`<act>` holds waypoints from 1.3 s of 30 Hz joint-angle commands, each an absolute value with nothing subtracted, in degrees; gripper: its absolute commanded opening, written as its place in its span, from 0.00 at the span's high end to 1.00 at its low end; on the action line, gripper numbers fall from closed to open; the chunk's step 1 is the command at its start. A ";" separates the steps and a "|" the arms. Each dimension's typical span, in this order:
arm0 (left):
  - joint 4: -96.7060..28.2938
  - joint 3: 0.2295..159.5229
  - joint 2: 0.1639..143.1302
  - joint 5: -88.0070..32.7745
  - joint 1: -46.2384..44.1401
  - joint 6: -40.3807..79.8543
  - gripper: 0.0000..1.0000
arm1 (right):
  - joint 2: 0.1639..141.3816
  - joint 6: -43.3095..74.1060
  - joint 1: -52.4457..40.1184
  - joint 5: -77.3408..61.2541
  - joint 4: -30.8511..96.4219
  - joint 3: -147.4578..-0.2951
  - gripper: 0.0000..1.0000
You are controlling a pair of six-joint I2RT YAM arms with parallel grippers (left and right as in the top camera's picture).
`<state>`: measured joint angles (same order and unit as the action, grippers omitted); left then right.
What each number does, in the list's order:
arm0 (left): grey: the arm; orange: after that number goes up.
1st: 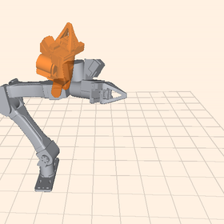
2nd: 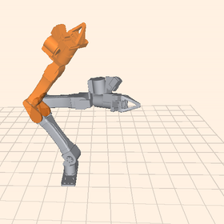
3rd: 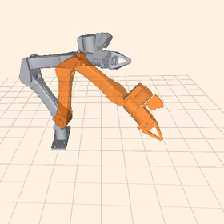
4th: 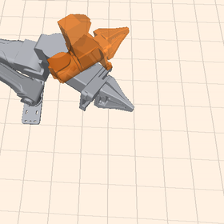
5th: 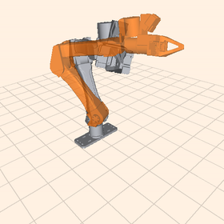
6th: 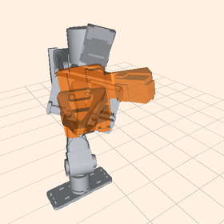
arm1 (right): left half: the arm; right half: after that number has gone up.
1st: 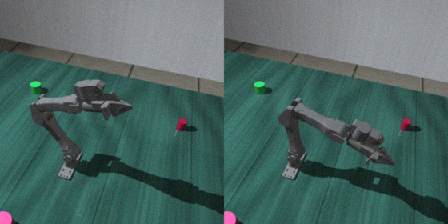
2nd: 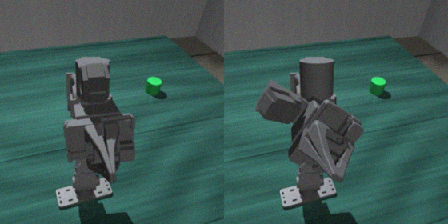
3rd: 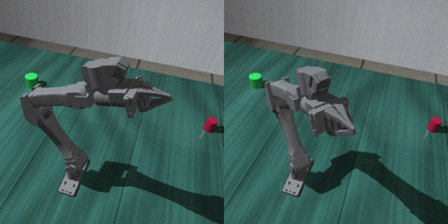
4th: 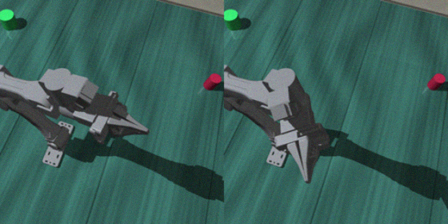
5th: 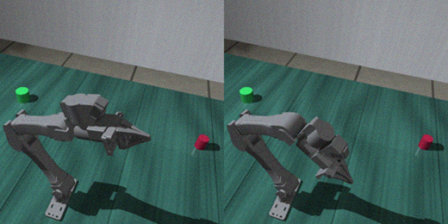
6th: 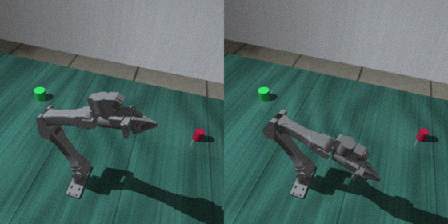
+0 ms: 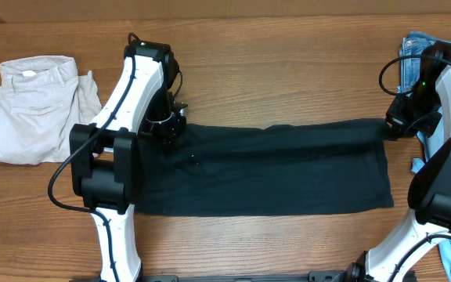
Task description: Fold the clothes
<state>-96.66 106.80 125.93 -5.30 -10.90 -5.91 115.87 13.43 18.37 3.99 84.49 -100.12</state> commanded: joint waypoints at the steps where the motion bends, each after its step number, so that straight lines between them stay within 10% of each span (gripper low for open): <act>1: -96.90 106.56 124.03 -4.45 -10.90 -5.34 0.91 | 113.84 13.28 18.50 6.85 85.01 -100.88 0.95; 5: -96.88 106.56 121.56 -4.43 -10.90 -5.76 0.85 | 113.84 13.26 18.50 6.85 86.80 -100.88 0.82; 8: -96.90 106.56 119.72 -3.99 -10.90 -5.76 0.84 | 113.84 13.32 18.50 9.56 89.52 -100.88 0.45; 10: -96.88 106.56 118.02 -3.90 -10.85 -5.76 0.51 | 113.84 13.32 18.50 9.61 89.69 -100.88 0.43; 15: -96.88 106.56 114.34 -2.09 -10.74 -5.74 0.42 | 113.84 13.72 18.50 10.94 90.50 -100.88 0.41; 16: -96.88 106.56 113.58 -2.11 -10.39 -5.74 0.37 | 113.84 16.73 18.74 14.74 91.00 -100.88 0.24; 19: -96.88 106.56 113.21 -4.14 -9.61 -5.74 0.37 | 113.84 17.63 19.59 9.19 88.90 -100.88 0.24; 23: -96.86 106.69 113.19 -8.47 -9.63 -7.14 0.55 | 113.84 -8.01 16.40 -38.48 84.29 -100.47 0.29; 27: -96.84 111.61 104.99 -3.09 -5.32 4.58 0.60 | 113.84 -8.36 1.89 -39.99 81.93 -100.47 0.28; 33: -96.25 113.36 91.94 -0.99 10.22 13.93 0.34 | 117.14 3.70 -24.14 -37.01 55.92 -100.44 0.28; 39: -96.82 113.27 91.98 -2.72 12.21 12.84 0.31 | 128.35 6.07 -34.22 -30.24 39.72 -100.44 0.28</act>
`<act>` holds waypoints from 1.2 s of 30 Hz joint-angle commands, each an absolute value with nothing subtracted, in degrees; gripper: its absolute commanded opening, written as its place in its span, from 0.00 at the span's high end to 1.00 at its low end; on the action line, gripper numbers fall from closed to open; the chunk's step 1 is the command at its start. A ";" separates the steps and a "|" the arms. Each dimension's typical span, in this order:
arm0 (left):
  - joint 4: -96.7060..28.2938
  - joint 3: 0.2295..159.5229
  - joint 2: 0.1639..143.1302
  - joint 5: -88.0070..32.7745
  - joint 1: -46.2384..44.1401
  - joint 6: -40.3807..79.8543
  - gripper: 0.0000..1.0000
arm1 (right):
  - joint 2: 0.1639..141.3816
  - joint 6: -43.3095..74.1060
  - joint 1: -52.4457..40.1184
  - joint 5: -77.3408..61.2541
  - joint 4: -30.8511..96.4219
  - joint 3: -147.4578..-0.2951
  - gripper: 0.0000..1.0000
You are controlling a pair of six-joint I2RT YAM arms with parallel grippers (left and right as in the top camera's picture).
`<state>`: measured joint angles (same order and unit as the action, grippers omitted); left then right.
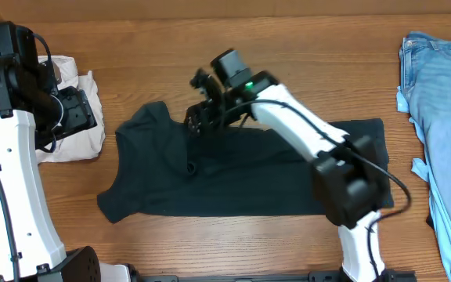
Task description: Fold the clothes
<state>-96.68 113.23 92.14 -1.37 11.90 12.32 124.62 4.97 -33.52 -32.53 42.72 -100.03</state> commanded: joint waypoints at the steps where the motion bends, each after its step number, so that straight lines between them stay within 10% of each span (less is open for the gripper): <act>1: -96.82 113.27 91.98 -2.83 12.21 12.62 0.30 | 130.30 6.15 -34.92 -30.44 37.91 -100.44 0.28; 9: -96.82 113.27 92.03 -2.81 12.21 11.75 0.28 | 132.27 6.02 -40.27 -33.10 33.10 -100.44 0.30; 15: -96.60 113.25 92.05 -2.81 12.19 11.75 0.23 | 132.09 5.93 -40.73 -33.06 33.23 -100.60 0.70; 27: -96.44 113.25 92.16 -2.85 11.97 11.75 0.22 | 129.32 4.36 -40.69 -29.65 29.85 -100.64 0.55; 36: -95.81 113.25 92.16 -2.87 11.97 11.55 0.21 | 123.87 4.51 -40.71 -30.09 38.13 -100.64 0.96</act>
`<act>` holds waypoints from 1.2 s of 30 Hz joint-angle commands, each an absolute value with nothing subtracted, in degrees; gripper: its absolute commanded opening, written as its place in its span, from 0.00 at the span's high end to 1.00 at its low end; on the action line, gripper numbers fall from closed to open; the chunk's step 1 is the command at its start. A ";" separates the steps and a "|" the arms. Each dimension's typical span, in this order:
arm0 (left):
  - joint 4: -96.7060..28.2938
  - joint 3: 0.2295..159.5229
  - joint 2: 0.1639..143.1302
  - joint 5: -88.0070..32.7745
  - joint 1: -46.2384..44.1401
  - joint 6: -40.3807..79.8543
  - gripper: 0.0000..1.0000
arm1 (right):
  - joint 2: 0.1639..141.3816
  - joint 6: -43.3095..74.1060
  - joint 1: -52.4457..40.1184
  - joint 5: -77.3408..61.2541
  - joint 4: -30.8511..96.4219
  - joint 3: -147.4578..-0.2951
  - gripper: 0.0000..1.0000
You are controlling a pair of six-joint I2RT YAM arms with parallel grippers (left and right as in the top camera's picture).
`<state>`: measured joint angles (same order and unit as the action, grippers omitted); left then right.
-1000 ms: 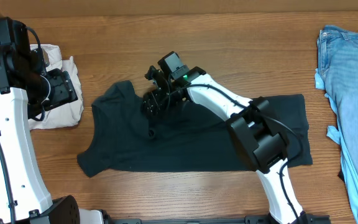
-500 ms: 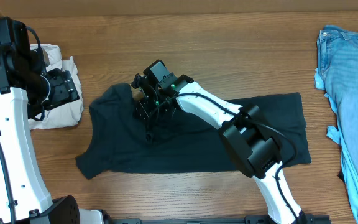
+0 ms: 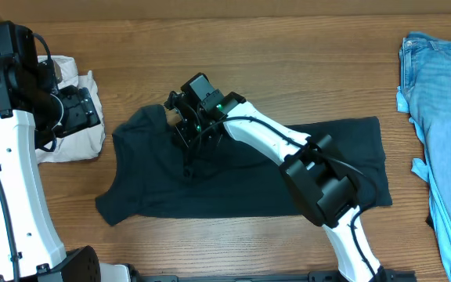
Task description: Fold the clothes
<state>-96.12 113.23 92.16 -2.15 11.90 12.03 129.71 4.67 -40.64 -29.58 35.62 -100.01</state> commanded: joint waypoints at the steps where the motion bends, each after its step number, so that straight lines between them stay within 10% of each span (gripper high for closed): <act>1: -95.64 113.25 92.16 -2.87 11.97 11.55 0.21 | 123.17 4.54 -40.75 -30.09 40.38 -100.64 0.96; 26: -94.87 113.25 92.20 -2.90 11.97 10.28 0.17 | 122.91 -1.54 -53.98 -39.07 54.83 -100.44 0.90; 36: -94.26 112.84 92.55 -10.96 11.84 2.20 0.14 | 120.66 2.00 -51.70 -30.24 54.35 -101.12 0.35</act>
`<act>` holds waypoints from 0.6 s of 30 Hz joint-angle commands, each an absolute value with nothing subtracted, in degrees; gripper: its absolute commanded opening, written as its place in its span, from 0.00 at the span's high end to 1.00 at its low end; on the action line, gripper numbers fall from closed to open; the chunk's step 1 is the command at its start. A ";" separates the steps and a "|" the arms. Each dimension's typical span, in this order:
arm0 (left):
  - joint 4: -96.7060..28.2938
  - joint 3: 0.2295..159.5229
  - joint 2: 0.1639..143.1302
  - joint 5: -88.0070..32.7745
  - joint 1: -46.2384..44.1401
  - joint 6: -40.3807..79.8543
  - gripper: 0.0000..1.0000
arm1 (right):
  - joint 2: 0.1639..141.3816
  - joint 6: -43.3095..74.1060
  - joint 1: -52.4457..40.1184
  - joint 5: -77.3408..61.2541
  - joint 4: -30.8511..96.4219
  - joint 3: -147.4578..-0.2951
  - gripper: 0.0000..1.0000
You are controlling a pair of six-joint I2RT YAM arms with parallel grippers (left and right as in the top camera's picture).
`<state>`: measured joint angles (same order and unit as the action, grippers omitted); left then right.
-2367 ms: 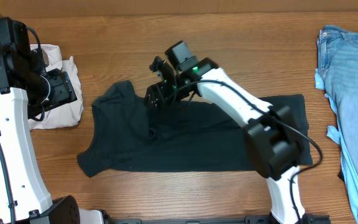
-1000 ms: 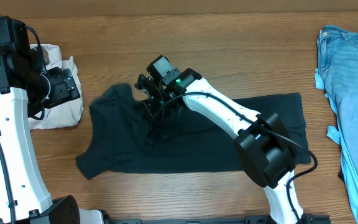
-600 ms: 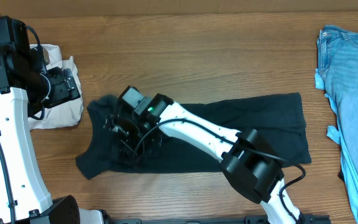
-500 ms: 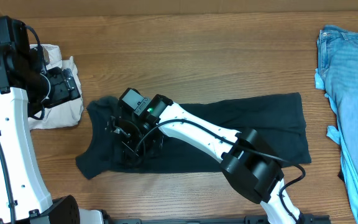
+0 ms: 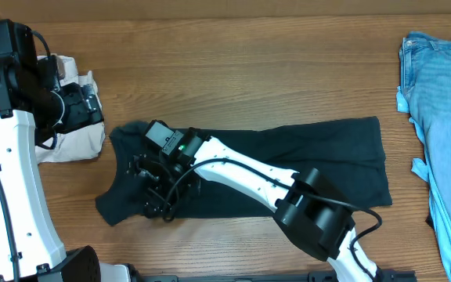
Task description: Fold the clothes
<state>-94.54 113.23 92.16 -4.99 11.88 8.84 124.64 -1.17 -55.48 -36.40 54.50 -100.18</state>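
A black garment (image 5: 304, 157) lies spread across the middle of the wooden table, its left end rumpled. My right arm reaches across it from the front, and my right gripper (image 5: 153, 192) sits low over the garment's front-left part. Its dark fingers blend with the cloth, so their state is unclear. My left gripper (image 5: 84, 106) hangs at the far left, over folded beige trousers (image 5: 77, 142) and off the black garment. Its jaws do not show clearly either.
Blue jeans (image 5: 437, 110) lie along the right edge of the table. The beige trousers are mostly hidden under the left arm. Bare wood (image 5: 249, 63) runs along the back of the table.
My right gripper has moved from the garment's back-left area to its front-left part. The raised hump of cloth at the back left now lies lower and flatter. The left arm has stayed put.
First both grippers were at the black garment's back corners, with the cloth stretched wide. Then the left arm stood off over the beige trousers, the garment's left end was bunched, and the right gripper reached to its back left. Now it is at the front left.
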 commanded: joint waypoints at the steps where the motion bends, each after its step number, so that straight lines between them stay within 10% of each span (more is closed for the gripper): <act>1: -94.28 112.01 92.97 -13.98 11.18 -0.08 0.11 | 118.69 5.43 -48.40 -26.48 54.39 -101.14 0.33; 8: -83.81 100.95 104.09 -15.66 0.27 2.96 0.15 | 114.17 17.41 -24.38 -24.01 62.74 -101.10 0.30; 15: -77.52 98.76 125.36 -13.21 0.80 15.07 0.29 | 114.17 13.04 -19.00 -24.01 66.74 -101.01 0.31; 16: -77.28 98.76 125.91 -8.95 0.95 18.46 0.28 | 114.56 13.08 -19.35 -25.43 64.01 -99.11 0.73; 18: -77.10 98.78 125.89 -8.84 1.08 18.48 0.28 | 115.39 12.67 -20.64 -33.30 59.64 -96.55 0.96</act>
<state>-77.25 98.72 125.84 -12.36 0.40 14.44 115.31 13.47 -19.29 -26.17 61.98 -98.94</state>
